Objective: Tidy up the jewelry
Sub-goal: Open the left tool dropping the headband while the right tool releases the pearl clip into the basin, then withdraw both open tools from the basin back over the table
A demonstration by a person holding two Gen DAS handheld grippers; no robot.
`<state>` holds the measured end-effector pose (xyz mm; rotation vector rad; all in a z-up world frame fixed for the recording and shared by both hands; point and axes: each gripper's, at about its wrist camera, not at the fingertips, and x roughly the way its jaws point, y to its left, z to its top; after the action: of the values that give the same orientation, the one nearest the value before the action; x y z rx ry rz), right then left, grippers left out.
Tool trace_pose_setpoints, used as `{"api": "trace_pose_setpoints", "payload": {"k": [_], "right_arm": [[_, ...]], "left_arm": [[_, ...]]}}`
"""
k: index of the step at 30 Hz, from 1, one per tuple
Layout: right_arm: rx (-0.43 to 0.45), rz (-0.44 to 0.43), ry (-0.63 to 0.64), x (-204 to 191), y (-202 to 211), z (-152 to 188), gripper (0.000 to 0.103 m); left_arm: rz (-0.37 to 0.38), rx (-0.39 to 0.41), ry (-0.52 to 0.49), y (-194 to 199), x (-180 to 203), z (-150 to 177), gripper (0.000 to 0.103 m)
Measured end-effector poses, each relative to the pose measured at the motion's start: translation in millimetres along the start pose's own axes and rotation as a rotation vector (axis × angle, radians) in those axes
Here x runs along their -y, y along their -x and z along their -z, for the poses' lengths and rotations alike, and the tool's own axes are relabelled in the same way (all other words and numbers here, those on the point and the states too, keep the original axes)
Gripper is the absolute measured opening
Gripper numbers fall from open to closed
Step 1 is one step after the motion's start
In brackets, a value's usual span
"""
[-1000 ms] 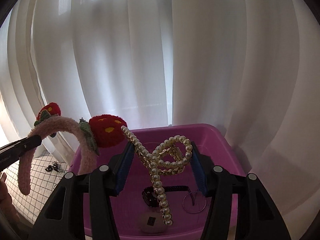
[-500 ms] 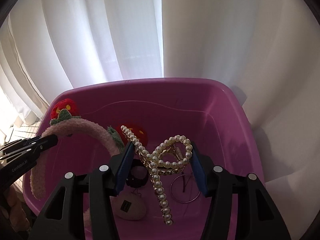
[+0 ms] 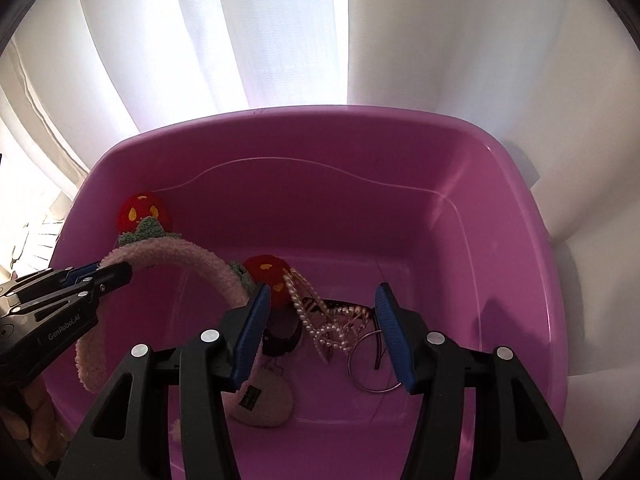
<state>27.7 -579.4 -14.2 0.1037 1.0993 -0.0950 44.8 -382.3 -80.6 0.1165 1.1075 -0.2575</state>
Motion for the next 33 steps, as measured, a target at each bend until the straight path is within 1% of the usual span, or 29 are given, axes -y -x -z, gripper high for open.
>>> {"api": "trace_pose_setpoints", "payload": {"k": [1, 3, 4, 6, 7, 9, 10, 11, 12, 13, 14, 19, 21, 23, 25, 28, 33], "right_arm": [[0.001, -0.001, 0.003, -1, 0, 0, 0.054], [0.002, 0.004, 0.003, -1, 1, 0, 0.054], [0.003, 0.000, 0.002, -1, 0, 0, 0.055], [0.009, -0.008, 0.002, -1, 2, 0, 0.058], [0.012, -0.011, 0.003, 0, 1, 0, 0.059], [0.013, -0.016, 0.001, 1, 0, -1, 0.059], [0.015, -0.017, 0.001, 1, 0, -1, 0.059], [0.017, -0.015, 0.003, 2, 0, -1, 0.059], [0.017, -0.011, 0.004, 3, 0, -1, 0.059], [0.018, -0.011, 0.001, 4, 0, -1, 0.059], [0.020, -0.013, -0.002, 5, 1, -1, 0.059], [0.026, -0.009, -0.004, 5, 12, 0, 0.059], [0.026, -0.010, -0.003, 4, 13, 0, 0.059], [0.025, -0.016, -0.005, 5, 13, 0, 0.060], [0.031, -0.036, -0.003, 6, 13, -1, 0.062], [0.047, -0.042, 0.003, 6, 17, -1, 0.064], [0.047, -0.054, 0.006, 0, 18, 0, 0.064]], "left_arm": [[-0.005, -0.004, 0.000, 1, 2, 0, 0.016], [0.002, 0.001, 0.005, 3, 2, -1, 0.023], [0.001, 0.002, 0.000, 3, 2, 0, 0.024], [-0.011, -0.005, -0.022, 4, 7, 1, 0.031], [-0.004, -0.005, -0.031, 5, 9, 1, 0.034], [0.032, 0.000, -0.047, 8, 14, 3, 0.052], [0.027, 0.011, -0.062, 11, 18, 3, 0.057], [-0.012, 0.031, -0.078, 14, 22, 4, 0.079], [-0.036, 0.070, -0.084, 20, 24, 4, 0.089], [-0.038, 0.104, -0.086, 25, 24, 4, 0.090], [-0.040, 0.114, -0.087, 28, 23, 3, 0.090], [-0.036, 0.071, -0.035, 21, 13, 1, 0.090], [-0.024, 0.066, -0.029, 22, 12, 1, 0.090], [-0.037, 0.076, -0.028, 26, 13, 2, 0.090], [-0.026, 0.081, -0.025, 31, 14, 3, 0.090], [-0.023, 0.098, -0.023, 40, 12, 4, 0.090], [-0.026, 0.127, -0.021, 52, 8, 5, 0.093]]}}
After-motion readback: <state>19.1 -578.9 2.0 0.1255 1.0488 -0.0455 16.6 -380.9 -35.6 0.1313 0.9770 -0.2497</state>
